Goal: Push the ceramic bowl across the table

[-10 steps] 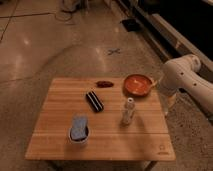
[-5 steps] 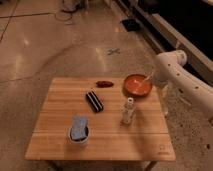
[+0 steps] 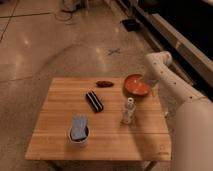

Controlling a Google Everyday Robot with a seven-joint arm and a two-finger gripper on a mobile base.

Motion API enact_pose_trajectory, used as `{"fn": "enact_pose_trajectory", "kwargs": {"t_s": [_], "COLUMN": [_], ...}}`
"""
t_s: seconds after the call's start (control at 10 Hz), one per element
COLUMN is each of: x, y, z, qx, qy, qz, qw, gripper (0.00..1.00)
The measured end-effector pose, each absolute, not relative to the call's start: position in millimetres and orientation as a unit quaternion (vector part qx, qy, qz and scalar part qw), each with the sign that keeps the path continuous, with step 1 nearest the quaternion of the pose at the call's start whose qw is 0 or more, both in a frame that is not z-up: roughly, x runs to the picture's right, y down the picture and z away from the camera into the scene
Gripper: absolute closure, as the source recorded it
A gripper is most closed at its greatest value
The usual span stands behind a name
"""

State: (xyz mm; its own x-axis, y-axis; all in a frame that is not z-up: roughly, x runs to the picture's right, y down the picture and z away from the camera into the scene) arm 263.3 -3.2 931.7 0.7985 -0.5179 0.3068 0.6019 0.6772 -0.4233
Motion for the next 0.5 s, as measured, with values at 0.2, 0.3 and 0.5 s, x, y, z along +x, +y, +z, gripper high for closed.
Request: {"fn": "enact_pose_trajectory", "kwargs": {"t_s": [0.2, 0.3, 0.5], "x": [269, 271, 274], "y": [7, 12, 25], "z": [952, 958, 969], "qx": [-0.275, -0.282, -0.295], "qy": [-0.068, -0.064, -0.057], "qz": [-0.298, -0.296, -0.297], "qw": [0.912, 0.910, 0.907], "gripper": [0.20, 0.20, 0.20]}}
